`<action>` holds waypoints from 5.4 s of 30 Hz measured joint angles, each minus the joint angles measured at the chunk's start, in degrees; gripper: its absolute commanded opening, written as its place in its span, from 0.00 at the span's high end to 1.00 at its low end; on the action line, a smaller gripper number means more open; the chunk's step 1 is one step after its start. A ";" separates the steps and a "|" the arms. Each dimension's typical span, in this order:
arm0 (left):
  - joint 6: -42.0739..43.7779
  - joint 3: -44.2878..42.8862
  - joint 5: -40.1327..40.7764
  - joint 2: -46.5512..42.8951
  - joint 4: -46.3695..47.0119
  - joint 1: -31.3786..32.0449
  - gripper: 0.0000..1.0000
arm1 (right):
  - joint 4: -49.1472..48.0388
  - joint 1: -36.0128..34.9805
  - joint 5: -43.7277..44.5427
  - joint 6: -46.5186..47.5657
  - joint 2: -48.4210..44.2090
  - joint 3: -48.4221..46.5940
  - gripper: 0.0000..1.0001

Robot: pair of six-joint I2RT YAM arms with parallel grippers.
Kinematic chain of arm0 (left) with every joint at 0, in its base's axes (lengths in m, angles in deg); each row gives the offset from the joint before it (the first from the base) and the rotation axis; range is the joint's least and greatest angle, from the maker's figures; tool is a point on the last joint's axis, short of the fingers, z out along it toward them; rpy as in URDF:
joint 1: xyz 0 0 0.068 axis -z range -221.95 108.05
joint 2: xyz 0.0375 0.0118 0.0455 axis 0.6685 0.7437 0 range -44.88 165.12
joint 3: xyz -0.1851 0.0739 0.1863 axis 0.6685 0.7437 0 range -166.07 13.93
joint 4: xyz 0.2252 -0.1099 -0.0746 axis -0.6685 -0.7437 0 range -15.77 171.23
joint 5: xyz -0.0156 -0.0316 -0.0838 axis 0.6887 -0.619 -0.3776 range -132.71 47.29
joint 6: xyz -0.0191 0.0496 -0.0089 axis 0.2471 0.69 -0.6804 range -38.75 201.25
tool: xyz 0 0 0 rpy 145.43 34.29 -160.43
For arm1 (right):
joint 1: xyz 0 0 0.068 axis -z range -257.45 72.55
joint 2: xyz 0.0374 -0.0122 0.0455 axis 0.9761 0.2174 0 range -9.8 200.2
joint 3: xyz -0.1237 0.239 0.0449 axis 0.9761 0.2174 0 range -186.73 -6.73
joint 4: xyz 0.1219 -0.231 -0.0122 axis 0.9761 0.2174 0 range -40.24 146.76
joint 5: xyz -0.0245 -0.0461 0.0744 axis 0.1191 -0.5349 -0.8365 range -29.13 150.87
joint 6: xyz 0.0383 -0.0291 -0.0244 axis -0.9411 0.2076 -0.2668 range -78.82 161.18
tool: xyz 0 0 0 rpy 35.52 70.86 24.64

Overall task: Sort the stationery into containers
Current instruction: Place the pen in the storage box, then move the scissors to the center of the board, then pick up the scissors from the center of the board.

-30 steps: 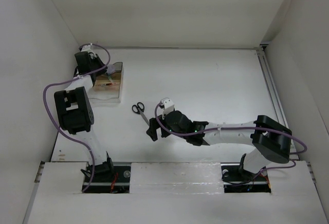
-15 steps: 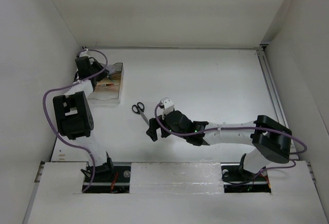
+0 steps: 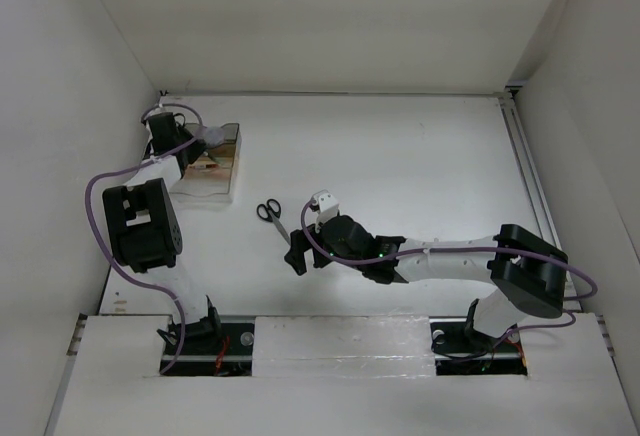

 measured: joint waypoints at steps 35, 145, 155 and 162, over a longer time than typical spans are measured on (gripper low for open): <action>15.45 -3.78 0.96 -25.77 -12.20 0.11 0.01 | 17.70 0.02 5.64 2.40 9.77 -18.23 0.01; 42.10 -3.56 -12.87 -47.74 -45.62 0.31 0.01 | 38.05 20.28 -13.92 12.28 42.66 -61.55 0.50; 42.10 -1.92 -12.87 -47.80 -45.62 0.31 0.01 | 39.45 19.10 -10.88 12.31 44.94 -61.99 0.52; 42.10 -1.92 -12.87 -47.82 -45.59 0.31 0.01 | 42.58 18.03 -7.28 12.39 46.97 -65.85 0.57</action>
